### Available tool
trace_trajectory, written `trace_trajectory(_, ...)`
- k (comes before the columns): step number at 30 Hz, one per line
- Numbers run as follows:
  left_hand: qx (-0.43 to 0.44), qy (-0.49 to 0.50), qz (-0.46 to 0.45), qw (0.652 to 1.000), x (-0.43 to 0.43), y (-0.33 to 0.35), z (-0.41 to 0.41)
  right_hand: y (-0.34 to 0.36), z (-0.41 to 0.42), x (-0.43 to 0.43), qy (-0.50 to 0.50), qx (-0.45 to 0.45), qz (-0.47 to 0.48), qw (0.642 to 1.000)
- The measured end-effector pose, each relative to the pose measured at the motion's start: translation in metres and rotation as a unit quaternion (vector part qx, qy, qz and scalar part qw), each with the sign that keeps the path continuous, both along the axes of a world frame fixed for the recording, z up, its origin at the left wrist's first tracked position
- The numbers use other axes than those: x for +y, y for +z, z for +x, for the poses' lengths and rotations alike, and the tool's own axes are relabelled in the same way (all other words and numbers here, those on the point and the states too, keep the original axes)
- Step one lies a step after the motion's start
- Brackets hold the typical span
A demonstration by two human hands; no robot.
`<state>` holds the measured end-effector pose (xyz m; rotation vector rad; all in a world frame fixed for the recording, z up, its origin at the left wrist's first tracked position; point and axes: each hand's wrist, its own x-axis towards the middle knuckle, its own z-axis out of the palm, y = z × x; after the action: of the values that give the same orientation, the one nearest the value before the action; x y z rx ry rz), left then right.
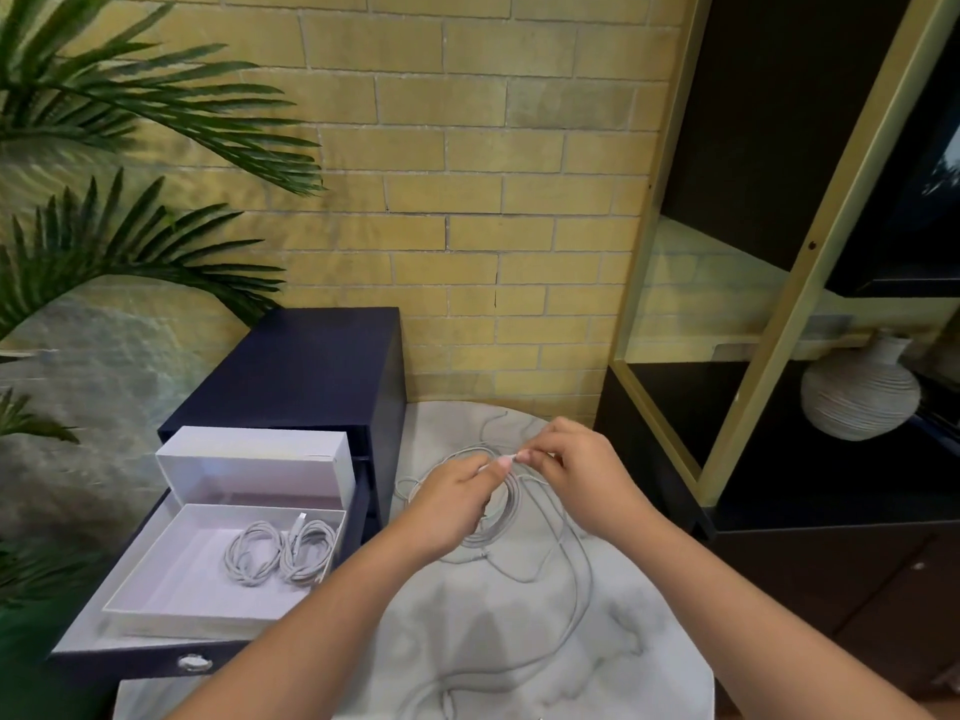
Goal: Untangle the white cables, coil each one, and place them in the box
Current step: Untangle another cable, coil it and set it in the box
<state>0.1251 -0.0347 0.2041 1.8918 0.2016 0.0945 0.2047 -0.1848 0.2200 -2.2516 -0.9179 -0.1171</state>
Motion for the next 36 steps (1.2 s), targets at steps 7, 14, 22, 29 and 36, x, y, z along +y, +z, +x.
trace_trajectory(7, -0.027, 0.057, -0.087, 0.994, -0.007, 0.007, 0.005, -0.015, -0.023, 0.01, -0.004, 0.234, 0.203, 0.951)
trace_trajectory(14, -0.035, 0.044, -0.112, 0.992, -0.012, 0.003, 0.004, -0.021, -0.03, 0.014, 0.042, 0.319, 0.194, 0.927)
trace_trajectory(22, -0.097, 0.036, 0.147, 0.984, 0.002, -0.004, 0.002, -0.013, -0.026, 0.006, 0.107, 0.447, 0.2, 0.865)
trace_trajectory(29, -0.12, -0.019, 0.262, 0.957, 0.008, -0.007, 0.003, -0.011, -0.022, 0.008, 0.108, 0.523, 0.225, 0.815)
trace_trajectory(36, -0.088, 0.037, 0.315, 0.944, 0.003, -0.012, 0.007, -0.02, -0.028, 0.012, 0.007, 0.298, 0.147, 0.943)
